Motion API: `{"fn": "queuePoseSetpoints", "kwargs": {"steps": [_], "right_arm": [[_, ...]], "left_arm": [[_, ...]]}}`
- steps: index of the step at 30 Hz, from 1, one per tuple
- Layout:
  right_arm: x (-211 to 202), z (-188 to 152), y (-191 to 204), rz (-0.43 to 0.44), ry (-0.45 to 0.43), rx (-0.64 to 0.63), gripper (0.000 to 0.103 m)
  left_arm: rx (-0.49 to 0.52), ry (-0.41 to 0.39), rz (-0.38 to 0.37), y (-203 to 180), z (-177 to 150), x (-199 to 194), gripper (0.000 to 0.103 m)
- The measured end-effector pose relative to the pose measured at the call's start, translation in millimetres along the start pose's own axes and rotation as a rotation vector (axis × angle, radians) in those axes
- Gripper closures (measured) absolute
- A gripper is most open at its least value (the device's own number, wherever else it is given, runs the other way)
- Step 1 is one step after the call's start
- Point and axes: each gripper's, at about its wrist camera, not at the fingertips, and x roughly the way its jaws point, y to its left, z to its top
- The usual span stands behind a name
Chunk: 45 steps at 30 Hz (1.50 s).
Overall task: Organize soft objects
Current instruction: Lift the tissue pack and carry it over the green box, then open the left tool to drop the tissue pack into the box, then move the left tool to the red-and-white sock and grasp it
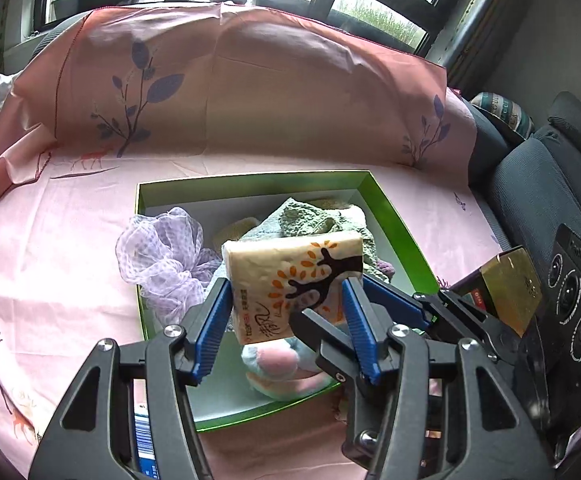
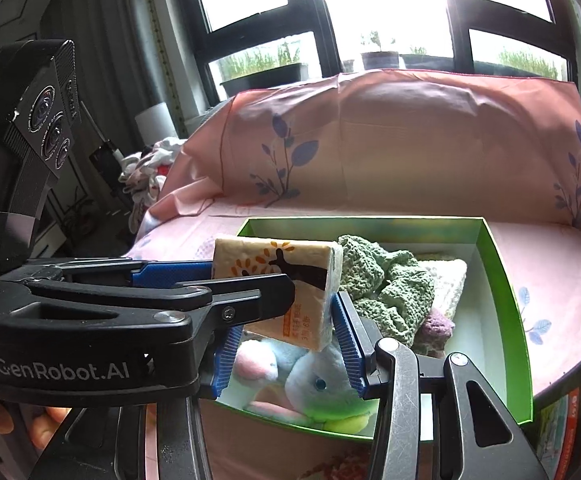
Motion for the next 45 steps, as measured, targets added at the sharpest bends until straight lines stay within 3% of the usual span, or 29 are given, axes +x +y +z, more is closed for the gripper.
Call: {"fn": "queuePoseSetpoints", "kwargs": {"steps": [14,16,18,23,26,28,35,37,45], "right_arm": [[17.4,2.0,8.2,-0.054,0.052,-0.061,0.055],[14.3,2.1,8.8,-0.053,0.050,-0.059,0.049],[10.5,1.9,8.7,-0.057,0.051,-0.045,0.039],[-4.0,-3.3,9.6,-0.069,0.043,-0.038,0.038],[-16.7,-7.8,10.7,-0.079,0.028,-0.031,0.037],[-27.3,-11.0,10.1,-0.087,0.010,-0.016,0.026],[-64.4,-20.0,13.2,-0.102,-0.031,0.010,0.023],[-74.2,-23.0,15.9,-0.117,-0.039,0.006,0.014],[-107.1,-40.3,20.3,-0.139,-0.047,0.016,0.013]], "left_arm": [[-0.058,0.022,0.008,15.7,-1.1,14.1,0.043],[-0.047,0.022,0.030,15.1,-1.7,12.5,0.027],[-0.038,0.018,0.040,14.2,-3.2,9.4,0.022],[-0.039,0.006,0.055,14.7,-6.3,-3.1,0.019],[-0.040,-0.010,0.072,14.5,-10.0,-14.2,0.000],[-0.045,-0.022,0.073,15.1,-13.2,-22.7,0.001],[-0.045,-0.055,0.095,9.4,-30.0,-50.9,0.001],[-0.040,-0.067,0.102,5.5,-36.1,-59.4,0.001],[-0.039,-0.079,0.095,-6.8,-73.8,-85.2,0.001]]}}
